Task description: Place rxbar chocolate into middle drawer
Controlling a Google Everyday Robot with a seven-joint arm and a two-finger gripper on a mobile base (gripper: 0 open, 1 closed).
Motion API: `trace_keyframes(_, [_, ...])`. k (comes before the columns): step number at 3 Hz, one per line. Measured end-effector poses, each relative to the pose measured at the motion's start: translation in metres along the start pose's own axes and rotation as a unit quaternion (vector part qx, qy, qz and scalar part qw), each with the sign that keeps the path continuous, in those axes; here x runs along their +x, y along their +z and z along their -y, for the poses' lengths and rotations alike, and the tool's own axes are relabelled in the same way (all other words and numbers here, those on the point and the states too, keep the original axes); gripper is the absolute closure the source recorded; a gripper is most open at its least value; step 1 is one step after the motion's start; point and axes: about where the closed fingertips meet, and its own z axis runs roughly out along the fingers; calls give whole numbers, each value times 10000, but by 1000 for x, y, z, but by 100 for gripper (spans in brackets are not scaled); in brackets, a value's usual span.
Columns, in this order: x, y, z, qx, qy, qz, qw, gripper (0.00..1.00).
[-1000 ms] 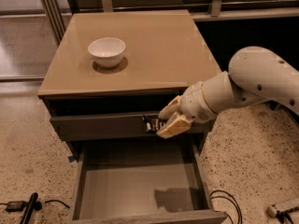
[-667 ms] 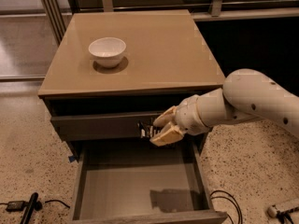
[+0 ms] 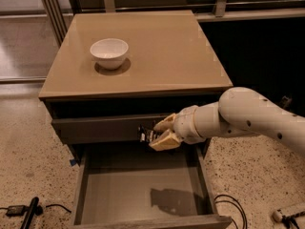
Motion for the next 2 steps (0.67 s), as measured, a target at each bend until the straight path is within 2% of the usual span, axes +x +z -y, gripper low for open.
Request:
trace_keyframes(1, [12,24,-7,-207,121,-53,9997,100])
trace_keyframes(2, [34,55,-18,-396,375,-108,9985,100])
